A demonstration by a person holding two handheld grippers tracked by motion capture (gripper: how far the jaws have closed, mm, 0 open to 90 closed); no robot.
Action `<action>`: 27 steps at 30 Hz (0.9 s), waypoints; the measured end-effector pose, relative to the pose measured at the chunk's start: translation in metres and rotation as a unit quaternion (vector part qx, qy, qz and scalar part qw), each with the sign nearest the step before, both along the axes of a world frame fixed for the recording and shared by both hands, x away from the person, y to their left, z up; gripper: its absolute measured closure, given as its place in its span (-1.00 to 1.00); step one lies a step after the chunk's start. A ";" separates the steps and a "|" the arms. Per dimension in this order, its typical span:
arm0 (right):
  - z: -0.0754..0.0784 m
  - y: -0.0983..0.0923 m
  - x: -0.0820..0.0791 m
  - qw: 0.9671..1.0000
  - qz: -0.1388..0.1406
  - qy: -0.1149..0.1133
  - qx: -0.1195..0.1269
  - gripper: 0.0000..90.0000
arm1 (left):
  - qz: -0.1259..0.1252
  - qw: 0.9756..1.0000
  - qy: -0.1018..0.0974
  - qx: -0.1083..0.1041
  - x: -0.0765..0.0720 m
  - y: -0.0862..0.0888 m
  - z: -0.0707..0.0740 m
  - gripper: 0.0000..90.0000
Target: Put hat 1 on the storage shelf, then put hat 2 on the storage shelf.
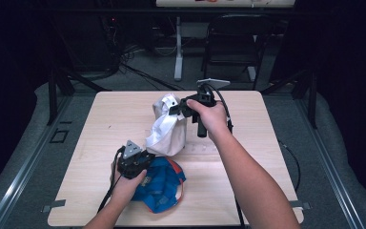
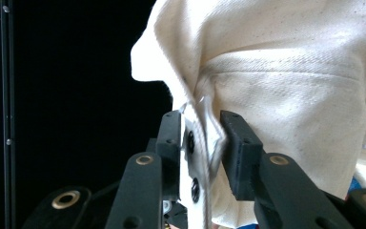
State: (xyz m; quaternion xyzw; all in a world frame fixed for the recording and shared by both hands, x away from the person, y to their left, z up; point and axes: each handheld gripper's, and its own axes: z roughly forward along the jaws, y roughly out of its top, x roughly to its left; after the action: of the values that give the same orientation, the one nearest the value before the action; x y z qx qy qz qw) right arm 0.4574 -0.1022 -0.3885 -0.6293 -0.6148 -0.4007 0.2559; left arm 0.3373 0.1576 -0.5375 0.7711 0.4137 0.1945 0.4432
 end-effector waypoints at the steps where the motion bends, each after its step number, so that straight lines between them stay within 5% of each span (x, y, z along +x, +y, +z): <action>1: 0.000 -0.002 -0.001 1.000 -0.002 -0.003 -0.001 0.51 | 0.001 1.000 -0.001 -0.001 -0.002 0.001 0.001 0.47; 6: 0.006 -0.016 -0.012 0.999 -0.009 -0.031 0.000 0.42 | 0.002 1.000 -0.006 -0.002 -0.018 0.013 0.006 0.20; 12: 0.021 -0.040 -0.034 0.995 -0.012 -0.094 -0.015 0.31 | 0.005 1.000 -0.008 0.008 -0.033 0.037 0.010 0.12; 16: 0.015 -0.054 -0.052 0.991 -0.012 -0.130 -0.037 0.27 | 0.015 1.000 0.002 0.008 -0.039 0.054 0.011 0.05; 20: -0.003 -0.066 -0.074 0.982 -0.010 -0.174 -0.072 0.22 | 0.020 1.000 0.004 0.023 -0.049 0.073 0.009 -0.01; 27: -0.033 -0.078 -0.101 0.970 -0.003 -0.208 -0.123 0.16 | 0.055 0.998 0.012 0.019 -0.054 0.103 0.000 -0.03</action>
State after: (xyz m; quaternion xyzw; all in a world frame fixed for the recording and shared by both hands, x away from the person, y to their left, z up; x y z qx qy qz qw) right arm 0.3566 -0.1801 -0.4218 -0.5606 -0.6973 -0.4445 0.0423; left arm 0.2831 0.2602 -0.5377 0.7578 0.4569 0.2175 0.4118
